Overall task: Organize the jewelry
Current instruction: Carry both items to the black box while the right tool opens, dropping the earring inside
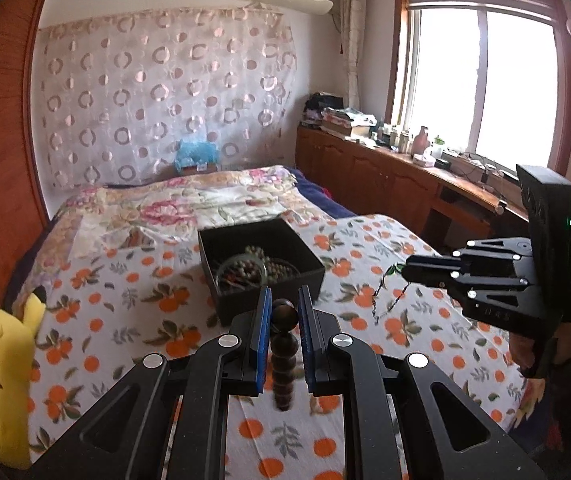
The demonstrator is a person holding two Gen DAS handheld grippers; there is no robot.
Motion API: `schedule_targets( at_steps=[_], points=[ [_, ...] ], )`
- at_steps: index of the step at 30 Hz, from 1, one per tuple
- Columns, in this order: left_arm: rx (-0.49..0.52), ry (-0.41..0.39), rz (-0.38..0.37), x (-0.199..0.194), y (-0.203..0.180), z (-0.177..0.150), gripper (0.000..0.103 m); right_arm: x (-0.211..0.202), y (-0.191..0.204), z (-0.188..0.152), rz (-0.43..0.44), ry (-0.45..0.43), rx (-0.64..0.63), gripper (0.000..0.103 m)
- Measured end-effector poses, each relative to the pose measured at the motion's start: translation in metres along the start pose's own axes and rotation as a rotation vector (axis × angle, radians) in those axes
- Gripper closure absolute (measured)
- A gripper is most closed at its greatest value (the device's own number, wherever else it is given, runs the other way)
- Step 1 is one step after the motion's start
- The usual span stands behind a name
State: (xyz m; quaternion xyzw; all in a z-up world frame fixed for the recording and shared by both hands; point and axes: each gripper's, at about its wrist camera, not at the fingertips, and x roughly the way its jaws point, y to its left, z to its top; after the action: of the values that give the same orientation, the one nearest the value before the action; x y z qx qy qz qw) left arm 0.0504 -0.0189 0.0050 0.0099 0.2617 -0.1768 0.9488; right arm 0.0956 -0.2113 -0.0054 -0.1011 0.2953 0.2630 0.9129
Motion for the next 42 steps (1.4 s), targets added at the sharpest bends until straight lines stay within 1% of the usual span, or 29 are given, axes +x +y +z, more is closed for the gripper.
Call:
schedule_targets(
  at_steps=[6, 10, 16, 20, 27, 30, 34, 40, 42],
  points=[
    [0.013, -0.017, 0.024, 0.007, 0.005, 0.016, 0.091, 0.010, -0.011, 0.027, -0.017, -0.032, -0.014, 0.092],
    [0.023, -0.018, 0.033, 0.013, 0.007, 0.024, 0.091, 0.022, -0.017, 0.038, -0.039, -0.034, -0.018, 0.092],
    [0.048, -0.035, 0.042, 0.013, 0.001, 0.034, 0.091, 0.037, -0.029, 0.052, -0.046, -0.038, 0.003, 0.092],
    [0.062, -0.051, 0.051, 0.013, 0.000, 0.047, 0.091, 0.045, -0.031, 0.064, -0.044, -0.042, 0.011, 0.091],
    [0.065, -0.062, 0.055, 0.018, 0.001, 0.065, 0.091, 0.059, -0.030, 0.084, -0.031, -0.057, 0.019, 0.092],
    [0.072, -0.067, 0.064, 0.021, 0.002, 0.073, 0.091, 0.067, -0.034, 0.090, -0.013, -0.057, 0.043, 0.091],
    [0.081, -0.064, 0.081, 0.030, 0.002, 0.084, 0.091, 0.076, -0.033, 0.098, 0.002, -0.057, 0.044, 0.091],
    [0.084, -0.047, 0.103, 0.046, 0.007, 0.091, 0.091, 0.091, -0.031, 0.102, 0.044, -0.032, 0.057, 0.091],
    [0.085, -0.035, 0.113, 0.054, 0.009, 0.092, 0.091, 0.097, -0.030, 0.100, 0.045, -0.019, 0.056, 0.091]
  ],
)
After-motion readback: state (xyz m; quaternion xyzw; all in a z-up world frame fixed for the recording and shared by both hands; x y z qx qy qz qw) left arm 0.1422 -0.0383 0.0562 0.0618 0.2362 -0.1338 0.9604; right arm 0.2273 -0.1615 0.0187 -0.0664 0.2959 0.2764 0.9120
